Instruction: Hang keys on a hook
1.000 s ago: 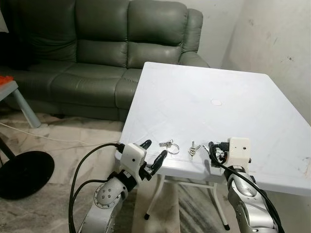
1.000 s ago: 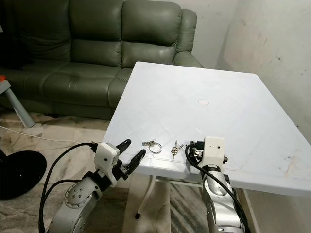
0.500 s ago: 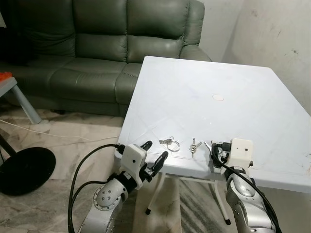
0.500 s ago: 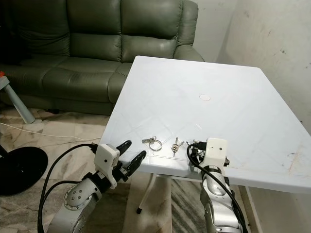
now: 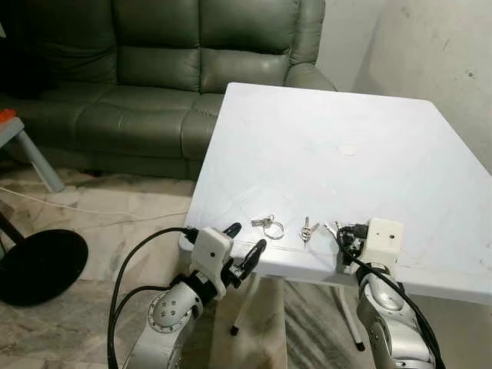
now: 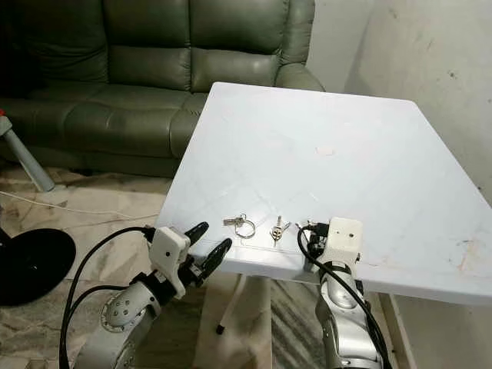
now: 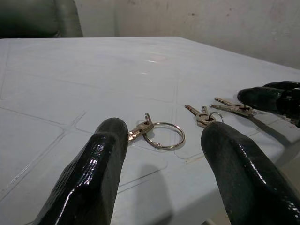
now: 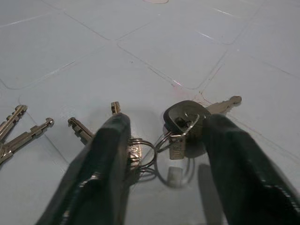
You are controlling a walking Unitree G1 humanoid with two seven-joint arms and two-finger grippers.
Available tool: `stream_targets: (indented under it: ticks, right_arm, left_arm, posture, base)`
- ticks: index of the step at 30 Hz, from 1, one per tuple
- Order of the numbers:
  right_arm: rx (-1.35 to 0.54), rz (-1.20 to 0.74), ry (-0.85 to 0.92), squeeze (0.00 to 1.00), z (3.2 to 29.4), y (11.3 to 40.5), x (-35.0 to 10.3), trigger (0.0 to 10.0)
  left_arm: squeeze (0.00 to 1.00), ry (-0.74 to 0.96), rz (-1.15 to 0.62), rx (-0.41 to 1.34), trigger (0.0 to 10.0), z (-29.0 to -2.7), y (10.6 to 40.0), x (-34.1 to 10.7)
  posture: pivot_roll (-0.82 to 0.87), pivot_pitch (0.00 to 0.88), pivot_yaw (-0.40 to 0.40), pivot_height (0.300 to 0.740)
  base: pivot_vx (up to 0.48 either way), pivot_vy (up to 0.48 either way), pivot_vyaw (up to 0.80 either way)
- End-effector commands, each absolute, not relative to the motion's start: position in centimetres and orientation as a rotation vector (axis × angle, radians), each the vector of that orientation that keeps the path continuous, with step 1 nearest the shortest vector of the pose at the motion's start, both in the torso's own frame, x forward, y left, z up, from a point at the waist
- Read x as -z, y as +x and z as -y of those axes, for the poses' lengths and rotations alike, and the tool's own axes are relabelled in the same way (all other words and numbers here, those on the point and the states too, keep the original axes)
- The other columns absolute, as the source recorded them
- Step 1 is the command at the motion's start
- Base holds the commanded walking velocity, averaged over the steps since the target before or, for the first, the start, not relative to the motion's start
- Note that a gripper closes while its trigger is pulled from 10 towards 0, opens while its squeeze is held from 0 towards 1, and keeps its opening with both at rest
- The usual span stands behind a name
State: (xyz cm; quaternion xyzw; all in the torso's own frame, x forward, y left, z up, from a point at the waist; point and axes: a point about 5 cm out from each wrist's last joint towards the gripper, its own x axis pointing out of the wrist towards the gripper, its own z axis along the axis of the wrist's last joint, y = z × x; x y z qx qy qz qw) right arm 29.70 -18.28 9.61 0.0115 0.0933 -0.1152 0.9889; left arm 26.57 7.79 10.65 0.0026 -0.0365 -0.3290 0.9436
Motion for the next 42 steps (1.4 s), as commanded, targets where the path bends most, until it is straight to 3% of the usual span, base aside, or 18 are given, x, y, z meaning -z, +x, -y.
stream_targets:
  ticks: [1,42]
  right_arm:
    - [0.248,-0.176,0.025,0.0,18.54,29.72,-10.06,0.0]
    - [0.247,-0.145,-0.016,0.0,18.56,30.13,-10.49,0.0]
  left_arm:
    - [0.0,0.013,0.074,0.667,10.0,-7.79,26.43,-10.78]
    - [0.0,0.022,0.086,0.651,10.0,-7.68,26.71,-10.9]
  posture:
    - [-0.01,0.103,-0.071,0.74]
    - [-0.01,0.084,-0.076,0.74]
  base:
    - [0.0,0.0,0.0]
    - [0.0,0.0,0.0]
